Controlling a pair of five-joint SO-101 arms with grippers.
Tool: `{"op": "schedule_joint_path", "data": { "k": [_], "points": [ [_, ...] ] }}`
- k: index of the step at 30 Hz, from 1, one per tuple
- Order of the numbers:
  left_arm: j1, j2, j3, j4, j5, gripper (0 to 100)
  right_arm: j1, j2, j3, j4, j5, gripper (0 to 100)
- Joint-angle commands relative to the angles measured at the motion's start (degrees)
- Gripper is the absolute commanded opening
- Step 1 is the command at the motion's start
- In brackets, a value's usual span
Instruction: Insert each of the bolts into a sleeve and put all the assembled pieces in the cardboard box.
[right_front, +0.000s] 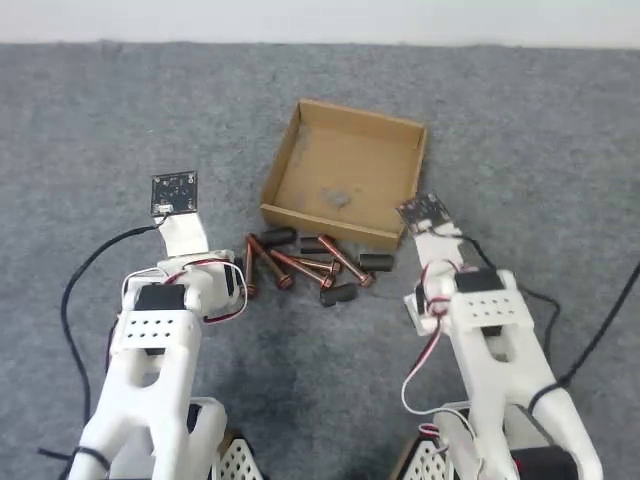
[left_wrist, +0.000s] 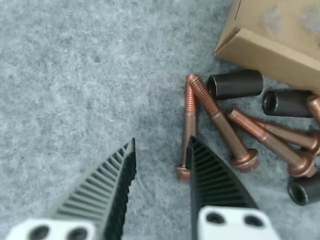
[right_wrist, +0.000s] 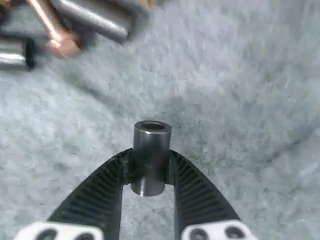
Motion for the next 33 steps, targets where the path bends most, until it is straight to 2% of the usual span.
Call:
{"op": "schedule_joint_path", "data": {
  "k": [1,5,11,17,24,26,29,33],
  "points": [
    [0.35,-0.35,-1.8,-0.79,-0.44,16,1.45,-3.3,2.55,-5.41,-0.79,0.6],
    [1.05,0.18,-4.35,1.05,-0.09,16,1.36,-3.3,2.55,-5.85,-0.97,0.6],
    [6.42,3.87,-4.09,1.14,0.18,16,1.36,-3.3,2.55,-5.76,-0.97,0.6],
    [6.42,18.02,-11.3,0.7,3.69,16,1.45,-3.3,2.64,-5.58,-0.88,0.6],
    [6.33,32.62,-23.08,7.91,3.6,16,1.45,-3.3,2.64,-5.58,-0.7,0.6],
    [6.33,35.43,-25.36,9.93,3.43,13,1.45,-3.3,2.64,-5.67,-0.7,0.6],
    [6.33,38.68,-28.18,12.04,-0.53,1,1.45,-3.3,2.64,-5.93,-0.7,0.6],
    [5.8,39.65,-29.41,14.95,-8.7,1,1.45,-3.3,2.64,-6.02,-0.7,0.6]
  ]
}}
